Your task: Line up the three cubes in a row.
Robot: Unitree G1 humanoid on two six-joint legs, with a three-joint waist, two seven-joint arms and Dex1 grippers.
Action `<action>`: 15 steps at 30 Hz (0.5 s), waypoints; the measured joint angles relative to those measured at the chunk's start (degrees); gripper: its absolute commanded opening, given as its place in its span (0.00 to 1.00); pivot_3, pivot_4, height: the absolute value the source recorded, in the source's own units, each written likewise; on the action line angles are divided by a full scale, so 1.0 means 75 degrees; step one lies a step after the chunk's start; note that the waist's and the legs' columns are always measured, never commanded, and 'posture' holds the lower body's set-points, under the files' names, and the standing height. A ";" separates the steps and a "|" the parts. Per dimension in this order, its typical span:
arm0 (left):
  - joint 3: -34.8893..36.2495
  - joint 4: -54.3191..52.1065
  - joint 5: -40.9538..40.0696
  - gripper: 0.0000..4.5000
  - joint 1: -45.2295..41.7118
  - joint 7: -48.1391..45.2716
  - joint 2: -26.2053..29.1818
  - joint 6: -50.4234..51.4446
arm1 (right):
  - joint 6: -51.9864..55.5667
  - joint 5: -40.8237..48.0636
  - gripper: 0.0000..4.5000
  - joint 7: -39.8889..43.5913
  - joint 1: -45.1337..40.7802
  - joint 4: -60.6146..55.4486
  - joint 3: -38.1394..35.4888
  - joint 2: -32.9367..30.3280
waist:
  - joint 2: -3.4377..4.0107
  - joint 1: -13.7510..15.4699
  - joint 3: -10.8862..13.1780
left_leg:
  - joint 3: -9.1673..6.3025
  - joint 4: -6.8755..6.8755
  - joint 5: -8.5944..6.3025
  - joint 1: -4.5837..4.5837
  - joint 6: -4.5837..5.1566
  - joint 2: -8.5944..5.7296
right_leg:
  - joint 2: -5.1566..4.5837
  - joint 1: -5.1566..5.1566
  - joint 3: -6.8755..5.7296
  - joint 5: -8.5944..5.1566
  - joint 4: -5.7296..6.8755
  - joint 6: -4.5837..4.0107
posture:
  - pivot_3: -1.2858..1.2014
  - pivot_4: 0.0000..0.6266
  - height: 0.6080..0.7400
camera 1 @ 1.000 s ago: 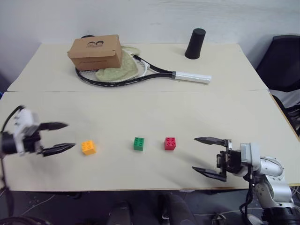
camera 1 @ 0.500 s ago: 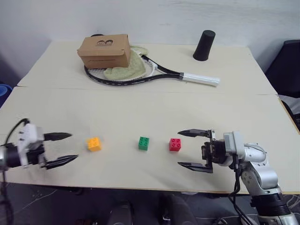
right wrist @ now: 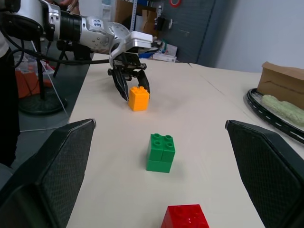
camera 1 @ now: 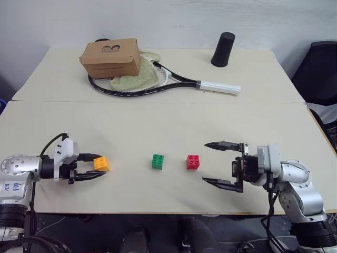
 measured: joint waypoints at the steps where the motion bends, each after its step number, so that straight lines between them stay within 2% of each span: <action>1: -0.0019 0.0068 0.0005 0.34 -0.0074 -0.0079 0.0023 -0.0057 | 0.0004 0.0000 1.00 -0.0031 0.0062 -0.0025 -0.0014 -0.0003 | 0.0000 0.0003 0.0000 | -0.0001 0.0000 0.0000 0.0000 0.0000 0.0000 | 0.0000 0.0000 0.0000 0.0000 0.0001 0.0000 | 0.52 0.24 1.00; 5: -0.0427 0.0309 0.0134 0.33 -0.0750 -0.0401 -0.0077 -0.0387 | 0.0010 -0.0002 1.00 -0.0122 0.0236 -0.0085 -0.0184 -0.0077 | 0.0000 0.0038 0.0000 | -0.0001 0.0008 0.0001 -0.0003 0.0001 -0.0004 | 0.0001 0.0002 -0.0002 0.0002 0.0001 0.0004 | 0.52 0.24 1.00; 8: -0.1075 0.0672 0.0439 0.33 -0.1598 -0.0764 -0.0299 -0.0982 | 0.0019 0.0004 1.00 -0.0127 0.0340 -0.0201 -0.0305 -0.0226 | -0.0001 0.0065 0.0000 | 0.0003 0.0019 -0.0002 -0.0007 0.0005 -0.0008 | 0.0005 0.0005 0.0000 0.0007 -0.0003 0.0012 | 0.52 0.24 1.00; 15: -0.2281 0.2701 0.1194 0.33 -0.3800 -0.0777 -0.1238 -0.2261 | 0.0080 0.0008 1.00 -0.0230 0.0662 -0.0325 -0.0454 -0.0303 | -0.0002 0.0014 0.0000 | 0.0015 0.0047 -0.0002 -0.0018 0.0006 -0.0002 | 0.0026 0.0003 0.0013 0.0014 -0.0004 0.0025 | 0.52 0.24 1.00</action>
